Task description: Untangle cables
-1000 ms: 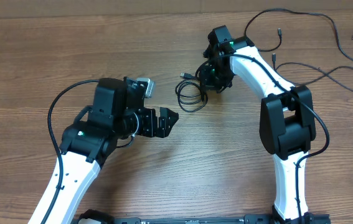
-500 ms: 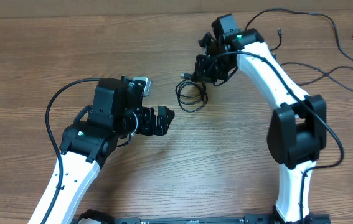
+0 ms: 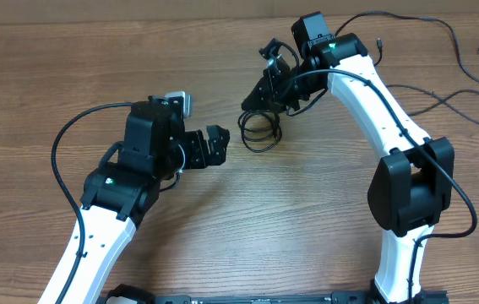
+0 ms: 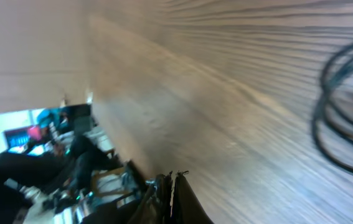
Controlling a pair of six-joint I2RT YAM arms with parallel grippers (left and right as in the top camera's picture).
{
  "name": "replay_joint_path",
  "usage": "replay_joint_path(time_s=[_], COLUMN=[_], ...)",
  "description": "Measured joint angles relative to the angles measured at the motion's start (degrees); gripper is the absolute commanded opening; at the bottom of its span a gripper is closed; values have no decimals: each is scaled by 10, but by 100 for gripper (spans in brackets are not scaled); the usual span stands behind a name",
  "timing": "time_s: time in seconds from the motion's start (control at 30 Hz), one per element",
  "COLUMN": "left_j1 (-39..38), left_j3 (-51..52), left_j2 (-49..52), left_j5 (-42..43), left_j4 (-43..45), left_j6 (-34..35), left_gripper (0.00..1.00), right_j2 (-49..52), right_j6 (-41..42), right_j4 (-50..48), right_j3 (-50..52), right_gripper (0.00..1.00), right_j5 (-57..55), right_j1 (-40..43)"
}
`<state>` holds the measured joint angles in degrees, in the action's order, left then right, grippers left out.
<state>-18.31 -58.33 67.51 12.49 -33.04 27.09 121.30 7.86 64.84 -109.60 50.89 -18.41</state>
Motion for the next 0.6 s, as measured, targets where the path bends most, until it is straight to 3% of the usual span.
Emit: replay_joint_path(time_s=[0.17, 0.2, 0.27, 0.33, 0.5, 0.6], left_j1=[0, 0, 0, 0, 0, 0], left_j3=[0, 0, 0, 0, 0, 0], left_j2=[11, 17, 25, 30, 31, 31], left_j5=[-8, -10, -10, -12, -12, -12], left_j4=[3, 3, 2, 2, 3, 3], left_j6=[15, 19, 24, 28, 30, 30], left_gripper=[100, 100, 100, 100, 100, 100], right_j2=[-19, -23, -26, -26, -26, -26], right_j6=[12, 20, 41, 52, 96, 135], right_j4=[-2, 0, 5, 5, -23, -47], right_j3=[0, 0, 0, 0, 14, 47], right_gripper=[6, 10, 31, 44, 56, 57], right_j5=[-86, -118, -181, -237, -343, -394], right_j1=[0, 0, 0, -1, -8, -13])
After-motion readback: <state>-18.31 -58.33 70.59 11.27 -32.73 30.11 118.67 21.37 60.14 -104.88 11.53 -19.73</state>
